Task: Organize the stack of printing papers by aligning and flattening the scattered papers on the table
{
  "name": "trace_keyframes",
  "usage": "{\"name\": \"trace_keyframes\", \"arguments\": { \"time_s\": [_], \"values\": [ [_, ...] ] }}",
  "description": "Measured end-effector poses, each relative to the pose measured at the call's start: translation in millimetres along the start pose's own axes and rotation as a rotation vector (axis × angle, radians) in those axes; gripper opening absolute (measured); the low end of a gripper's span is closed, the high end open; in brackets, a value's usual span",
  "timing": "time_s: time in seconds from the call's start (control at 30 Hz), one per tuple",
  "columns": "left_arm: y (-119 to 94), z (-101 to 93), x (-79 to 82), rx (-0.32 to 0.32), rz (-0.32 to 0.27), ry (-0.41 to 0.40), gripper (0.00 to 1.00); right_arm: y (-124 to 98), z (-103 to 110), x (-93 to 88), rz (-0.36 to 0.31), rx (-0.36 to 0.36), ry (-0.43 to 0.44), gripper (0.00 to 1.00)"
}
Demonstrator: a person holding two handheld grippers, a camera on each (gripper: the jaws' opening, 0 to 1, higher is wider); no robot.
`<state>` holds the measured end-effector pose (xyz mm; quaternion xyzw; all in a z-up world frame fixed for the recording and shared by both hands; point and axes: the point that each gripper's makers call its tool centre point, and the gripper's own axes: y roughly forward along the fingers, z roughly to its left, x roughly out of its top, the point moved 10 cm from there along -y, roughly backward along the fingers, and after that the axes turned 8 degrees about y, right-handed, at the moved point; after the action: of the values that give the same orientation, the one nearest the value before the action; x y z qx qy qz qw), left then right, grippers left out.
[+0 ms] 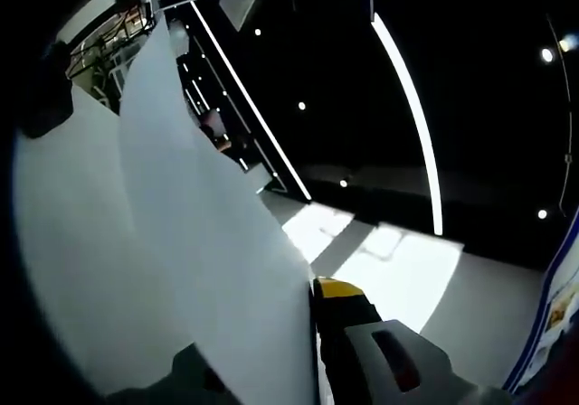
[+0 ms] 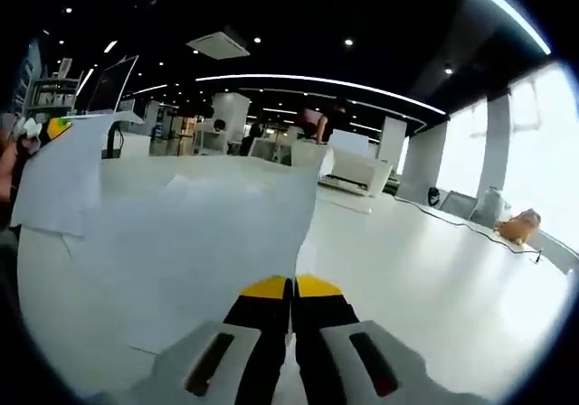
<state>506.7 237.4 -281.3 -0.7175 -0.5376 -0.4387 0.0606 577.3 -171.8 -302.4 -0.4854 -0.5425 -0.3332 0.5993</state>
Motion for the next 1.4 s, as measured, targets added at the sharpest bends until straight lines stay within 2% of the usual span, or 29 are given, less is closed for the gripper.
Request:
{"name": "trace_keyframes", "arguments": {
  "time_s": [1.17, 1.4],
  "values": [
    [0.0, -0.1, -0.5, 0.001, 0.009, 0.008, 0.08, -4.1, 2.5, 1.8, -0.028, 0.003, -0.001, 0.0],
    [0.7, 0.6, -0.4, 0.003, 0.009, 0.006, 0.08, -8.3, 4.2, 5.0, -0.065, 0.029, 0.009, 0.0]
  ]
}}
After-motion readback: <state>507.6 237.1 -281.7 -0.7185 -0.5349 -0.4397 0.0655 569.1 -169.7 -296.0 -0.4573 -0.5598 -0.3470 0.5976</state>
